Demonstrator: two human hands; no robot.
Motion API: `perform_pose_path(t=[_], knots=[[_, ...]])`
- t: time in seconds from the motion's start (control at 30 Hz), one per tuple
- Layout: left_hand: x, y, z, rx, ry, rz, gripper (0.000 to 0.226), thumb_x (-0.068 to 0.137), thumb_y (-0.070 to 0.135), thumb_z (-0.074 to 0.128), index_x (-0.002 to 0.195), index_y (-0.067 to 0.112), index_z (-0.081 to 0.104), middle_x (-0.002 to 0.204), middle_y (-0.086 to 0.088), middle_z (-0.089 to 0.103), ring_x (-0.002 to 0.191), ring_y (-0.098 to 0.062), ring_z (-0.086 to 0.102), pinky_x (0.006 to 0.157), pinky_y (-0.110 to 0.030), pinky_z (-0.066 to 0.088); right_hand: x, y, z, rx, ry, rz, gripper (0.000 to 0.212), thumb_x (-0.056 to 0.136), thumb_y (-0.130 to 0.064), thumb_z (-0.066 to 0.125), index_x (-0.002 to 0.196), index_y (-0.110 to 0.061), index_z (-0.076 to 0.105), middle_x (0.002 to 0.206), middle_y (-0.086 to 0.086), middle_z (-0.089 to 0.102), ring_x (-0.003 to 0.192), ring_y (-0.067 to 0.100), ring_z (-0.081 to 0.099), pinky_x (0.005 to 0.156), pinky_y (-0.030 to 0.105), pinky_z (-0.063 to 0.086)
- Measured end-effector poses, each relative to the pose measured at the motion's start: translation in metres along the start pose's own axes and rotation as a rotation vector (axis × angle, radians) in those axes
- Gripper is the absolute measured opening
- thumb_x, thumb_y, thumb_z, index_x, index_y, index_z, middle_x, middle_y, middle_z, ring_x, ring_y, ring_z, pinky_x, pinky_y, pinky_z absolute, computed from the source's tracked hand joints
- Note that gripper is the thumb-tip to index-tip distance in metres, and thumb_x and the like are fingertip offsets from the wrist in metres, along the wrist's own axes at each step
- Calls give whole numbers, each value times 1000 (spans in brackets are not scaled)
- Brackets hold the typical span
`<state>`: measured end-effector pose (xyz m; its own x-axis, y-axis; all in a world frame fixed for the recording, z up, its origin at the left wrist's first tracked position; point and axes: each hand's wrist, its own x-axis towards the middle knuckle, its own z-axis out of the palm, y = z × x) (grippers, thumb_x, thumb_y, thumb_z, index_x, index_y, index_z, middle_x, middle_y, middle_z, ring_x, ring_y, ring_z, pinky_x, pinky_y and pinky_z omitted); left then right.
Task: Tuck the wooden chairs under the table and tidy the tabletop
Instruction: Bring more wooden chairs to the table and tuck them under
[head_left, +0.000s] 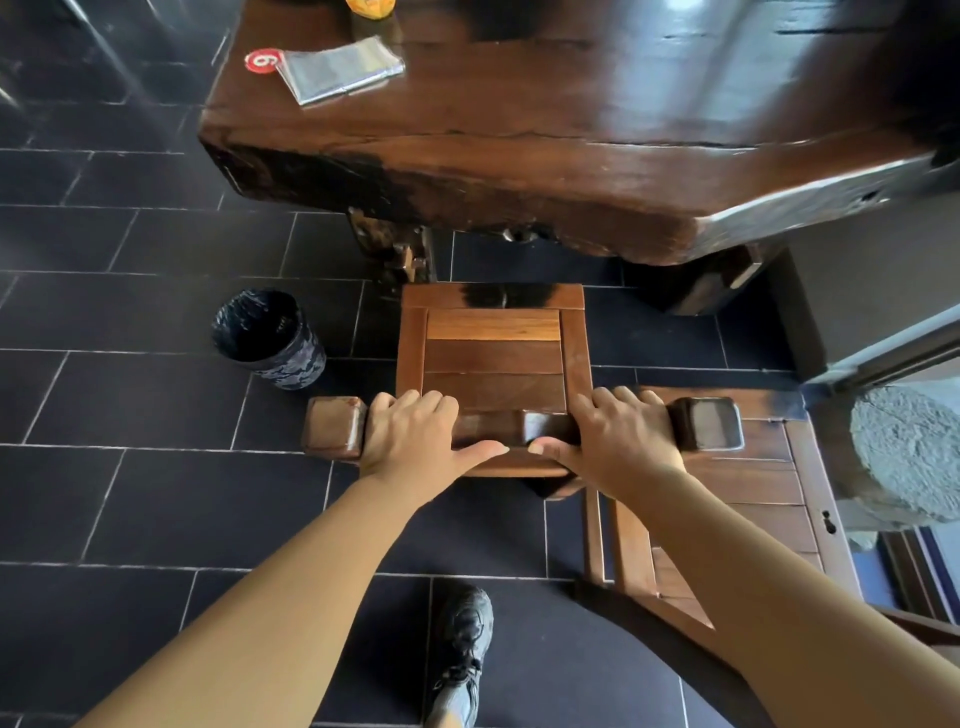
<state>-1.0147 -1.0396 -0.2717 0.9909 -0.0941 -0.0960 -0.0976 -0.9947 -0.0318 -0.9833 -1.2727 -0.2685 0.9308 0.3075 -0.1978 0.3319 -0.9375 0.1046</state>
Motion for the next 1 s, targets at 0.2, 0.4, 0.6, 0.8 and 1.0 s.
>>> perform_pose_path(t=[0.2,0.4,0.6,0.8,1.0], knots=[[12,-2,-2,10,-16,-3,87,71,91,8,86,23,60,89,7,64,87,-20,58,85,-40,36,11,4,-4,6,27,-13,102,69,-90,-11,111,-26,57,107,-2,67,104,23,62,90,42,43],[41,-13,-9,5,-33,8,79,74,90,22,96,24,61,100,6,65,97,-18,58,92,-40,36,39,2,-5,41,64,2,94,73,-89,-8,104,-28,57,109,-3,68,105,23,62,93,43,45],[60,-16,-8,-13,-24,-4,80,75,90,23,95,23,61,100,6,66,97,-19,59,94,-41,37,59,9,-9,3,82,-29,97,72,-88,-8,111,-27,57,107,-2,68,103,22,62,89,41,43],[72,-20,-8,-29,-29,-19,79,73,91,21,91,25,59,97,7,64,94,-17,57,94,-41,35,73,12,-11,-15,74,-45,89,77,-87,0,110,-27,56,107,-2,68,103,22,62,89,41,43],[77,-23,-5,-34,16,4,72,72,91,17,82,26,47,93,7,64,92,-18,58,93,-40,35,78,12,-12,-7,82,-44,90,76,-87,0,111,-26,56,106,-1,67,103,23,61,88,41,41]])
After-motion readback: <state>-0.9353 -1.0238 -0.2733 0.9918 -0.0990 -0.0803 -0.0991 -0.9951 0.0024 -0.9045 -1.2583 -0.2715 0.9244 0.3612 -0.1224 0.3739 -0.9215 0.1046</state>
